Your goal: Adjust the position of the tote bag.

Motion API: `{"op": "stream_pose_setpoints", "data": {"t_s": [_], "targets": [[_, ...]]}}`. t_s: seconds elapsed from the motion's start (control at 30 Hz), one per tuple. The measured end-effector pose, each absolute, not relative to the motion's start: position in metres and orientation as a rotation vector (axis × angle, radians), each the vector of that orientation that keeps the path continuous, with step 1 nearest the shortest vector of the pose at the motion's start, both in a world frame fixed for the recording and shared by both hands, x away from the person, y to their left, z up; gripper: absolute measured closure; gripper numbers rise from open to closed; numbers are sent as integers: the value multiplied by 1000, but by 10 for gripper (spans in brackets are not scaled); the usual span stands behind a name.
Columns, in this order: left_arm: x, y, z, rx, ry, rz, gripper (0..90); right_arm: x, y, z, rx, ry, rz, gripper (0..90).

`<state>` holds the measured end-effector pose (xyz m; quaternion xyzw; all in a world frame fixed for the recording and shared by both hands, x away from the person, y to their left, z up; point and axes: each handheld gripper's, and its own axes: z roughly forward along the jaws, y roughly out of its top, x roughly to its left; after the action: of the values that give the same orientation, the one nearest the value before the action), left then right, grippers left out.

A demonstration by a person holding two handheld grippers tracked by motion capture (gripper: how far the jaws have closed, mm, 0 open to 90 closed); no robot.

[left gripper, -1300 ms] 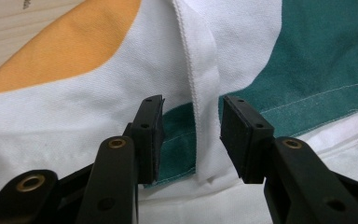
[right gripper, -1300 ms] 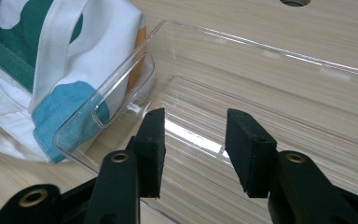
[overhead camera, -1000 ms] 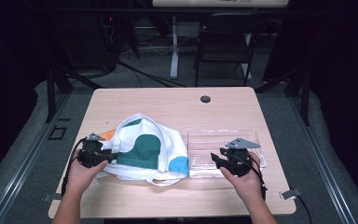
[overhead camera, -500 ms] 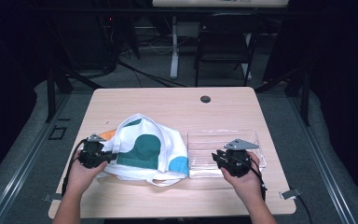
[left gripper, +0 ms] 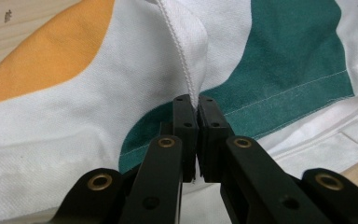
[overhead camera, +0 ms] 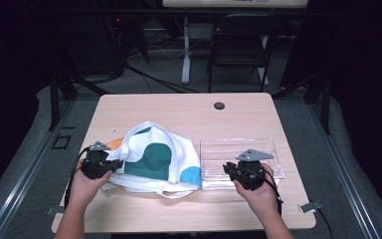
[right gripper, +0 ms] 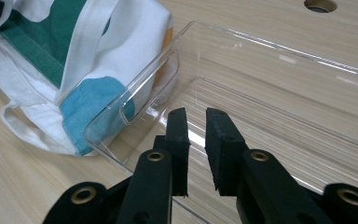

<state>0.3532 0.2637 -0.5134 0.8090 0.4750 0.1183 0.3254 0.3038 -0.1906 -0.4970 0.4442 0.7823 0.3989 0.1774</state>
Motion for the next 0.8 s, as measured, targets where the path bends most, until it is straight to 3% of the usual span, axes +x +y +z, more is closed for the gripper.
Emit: {"op": "stream_pose_setpoints", "data": {"t_s": [0.8], "targets": [[352, 281, -484, 1977, 1191, 363, 880, 304, -108, -474, 976, 2397, 1035, 814]]}}
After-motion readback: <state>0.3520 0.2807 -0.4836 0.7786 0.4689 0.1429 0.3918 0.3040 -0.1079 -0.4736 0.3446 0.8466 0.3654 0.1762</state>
